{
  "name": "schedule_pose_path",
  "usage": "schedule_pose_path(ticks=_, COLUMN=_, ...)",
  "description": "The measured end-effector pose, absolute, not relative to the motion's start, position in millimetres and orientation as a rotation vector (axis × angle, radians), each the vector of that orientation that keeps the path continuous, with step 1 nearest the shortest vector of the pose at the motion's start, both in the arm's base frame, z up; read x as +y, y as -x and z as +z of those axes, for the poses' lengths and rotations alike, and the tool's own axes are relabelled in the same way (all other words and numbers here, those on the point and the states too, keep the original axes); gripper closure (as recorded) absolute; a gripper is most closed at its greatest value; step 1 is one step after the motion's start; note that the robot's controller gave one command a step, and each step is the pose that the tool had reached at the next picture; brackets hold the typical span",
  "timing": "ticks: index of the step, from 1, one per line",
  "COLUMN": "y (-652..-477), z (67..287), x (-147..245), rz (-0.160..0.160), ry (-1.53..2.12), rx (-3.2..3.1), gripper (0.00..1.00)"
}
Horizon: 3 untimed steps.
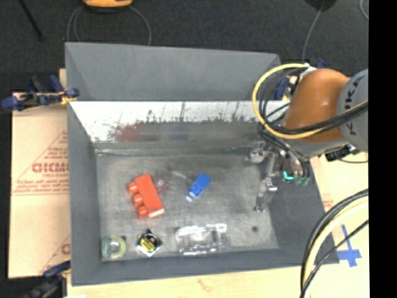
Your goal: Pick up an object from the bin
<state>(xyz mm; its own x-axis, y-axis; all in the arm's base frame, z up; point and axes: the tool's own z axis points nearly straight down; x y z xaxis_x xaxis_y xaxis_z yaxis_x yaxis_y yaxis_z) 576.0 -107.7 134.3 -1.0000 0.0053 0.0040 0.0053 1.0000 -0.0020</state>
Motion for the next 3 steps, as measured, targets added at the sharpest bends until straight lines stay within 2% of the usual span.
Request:
schedule_pose_path(ticks=1, y=-616.4, z=123.2, x=-38.3, rz=-0.006, ry=0.047, rx=-3.148, gripper=0.0)
schedule_pose_path(ticks=2, y=-593.7, z=77.6, x=-9.1, rz=0.005, ry=-0.228, rx=-3.142, gripper=0.0)
schedule_pose_path(ticks=3, y=-595.2, z=78.9, x=-8.9, rz=0.005, ry=-0.232, rx=-3.148, gripper=1.0)
